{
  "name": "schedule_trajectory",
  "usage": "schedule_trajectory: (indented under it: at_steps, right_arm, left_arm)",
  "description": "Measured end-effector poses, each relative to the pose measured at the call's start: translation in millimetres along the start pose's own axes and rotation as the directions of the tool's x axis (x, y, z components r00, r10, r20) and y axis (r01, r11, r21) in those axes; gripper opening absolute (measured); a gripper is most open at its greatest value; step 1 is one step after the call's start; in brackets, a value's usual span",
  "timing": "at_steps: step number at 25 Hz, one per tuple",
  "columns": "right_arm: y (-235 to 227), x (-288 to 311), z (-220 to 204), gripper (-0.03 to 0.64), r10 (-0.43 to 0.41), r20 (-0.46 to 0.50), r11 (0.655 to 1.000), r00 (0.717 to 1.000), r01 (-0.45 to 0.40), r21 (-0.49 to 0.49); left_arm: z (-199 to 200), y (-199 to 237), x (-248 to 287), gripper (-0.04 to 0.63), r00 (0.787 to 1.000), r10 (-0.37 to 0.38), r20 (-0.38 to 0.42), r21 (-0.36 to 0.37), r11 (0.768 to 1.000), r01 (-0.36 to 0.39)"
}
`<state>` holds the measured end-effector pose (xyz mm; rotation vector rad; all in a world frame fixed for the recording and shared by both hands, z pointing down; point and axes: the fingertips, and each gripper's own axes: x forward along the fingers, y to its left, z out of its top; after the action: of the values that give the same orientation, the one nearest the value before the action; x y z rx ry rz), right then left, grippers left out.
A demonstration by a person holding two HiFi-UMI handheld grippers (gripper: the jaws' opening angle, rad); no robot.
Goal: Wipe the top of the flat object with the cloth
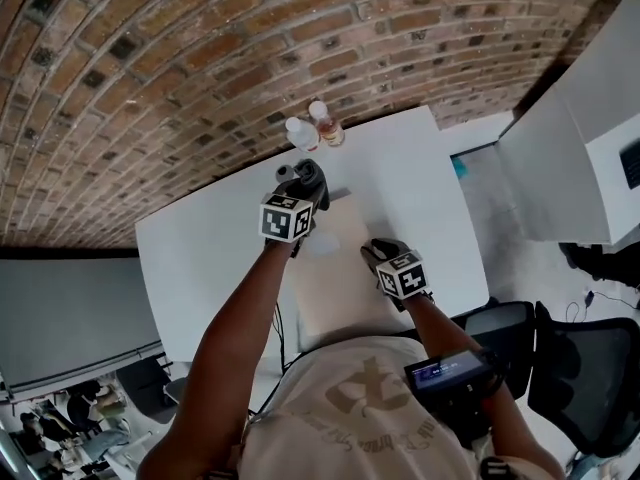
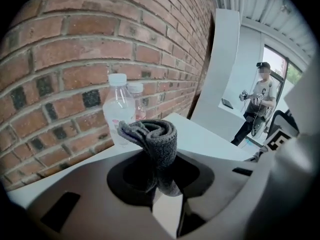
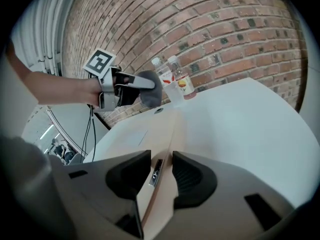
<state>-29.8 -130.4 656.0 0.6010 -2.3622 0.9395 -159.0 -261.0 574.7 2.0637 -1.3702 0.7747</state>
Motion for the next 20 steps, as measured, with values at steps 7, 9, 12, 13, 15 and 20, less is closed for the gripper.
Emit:
schedule_trajectory:
  at_steps: [7,9,12,13,15,20]
  right_arm:
    - [4.0,0.0,3.6,0.147,0.015,-0.006,0.999,1.0,-0.015,-0.046]
    - [2.5,-1.0,3.3,0.147,0.015,0.001,0.999,1.0,-0.015,-0.045]
    - [4.1,-0.2,3.1,0.147,0.018,0.009,0.998,1.0,-0.018,-0.053]
    - [4.5,-0.1,3.2,0.147,0.02,0.01,0.998,1.0,-0.019,-0.062]
    - [3.2,-0.6,3.8,0.147,0.018,0.013,0.997,1.0,-0.017,-0.075]
    - [1.6,-1.0,3.3,0.147,0.016,0.018,0.998,1.0,-0.015,-0.066]
  left_arm:
    - [5.0,-14.7,57.0,0.107,0.992,-0.086,-0.095,0.077,0.993,0.094]
    - [1.3,-21.7,72.5,0.107,0.985,-0.109,-0.131,0.101,0.987,0.123]
    - [-1.2,-19.3,84.7,0.107,0.982,-0.105,-0.155,0.103,0.987,0.122]
    - [-0.8,-18.6,86.8,0.107,0.982,-0.108,-0.153,0.09,0.988,0.123]
    - [-0.1,-23.4,91.6,0.107,0.977,-0.138,-0.16,0.067,0.986,0.151]
    - [-11.6,-34.8,100.4,0.107,0.944,-0.222,-0.245,0.017,0.972,0.233]
